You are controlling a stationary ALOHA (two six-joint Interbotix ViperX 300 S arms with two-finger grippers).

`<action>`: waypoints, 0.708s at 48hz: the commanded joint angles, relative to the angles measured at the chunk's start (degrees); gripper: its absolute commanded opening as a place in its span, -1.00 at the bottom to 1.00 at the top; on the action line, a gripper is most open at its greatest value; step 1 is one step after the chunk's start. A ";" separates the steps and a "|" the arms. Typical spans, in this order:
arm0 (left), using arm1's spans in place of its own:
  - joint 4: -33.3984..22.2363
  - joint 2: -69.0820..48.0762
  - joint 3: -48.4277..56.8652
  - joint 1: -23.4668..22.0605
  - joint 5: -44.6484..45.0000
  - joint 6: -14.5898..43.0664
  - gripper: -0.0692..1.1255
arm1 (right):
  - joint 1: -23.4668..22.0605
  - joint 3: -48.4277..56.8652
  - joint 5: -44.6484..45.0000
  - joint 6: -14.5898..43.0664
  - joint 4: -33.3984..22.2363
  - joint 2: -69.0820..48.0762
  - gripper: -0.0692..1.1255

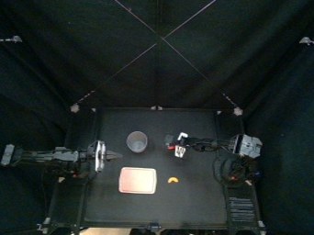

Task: Pick the red chile then place it in the grey bowl
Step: Place red chile in the grey bowl

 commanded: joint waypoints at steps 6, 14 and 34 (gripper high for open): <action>0.09 0.18 -0.79 0.26 -0.44 0.09 -0.93 | 0.44 -6.94 -0.09 0.35 -0.09 -3.60 0.05; 0.09 0.18 -0.79 0.26 -0.44 0.09 -0.93 | 1.49 -15.38 1.58 0.18 -0.18 -5.19 0.05; 0.18 0.09 -0.70 0.26 -0.44 0.09 -0.93 | 7.21 -37.44 2.64 -0.53 -0.26 6.06 0.06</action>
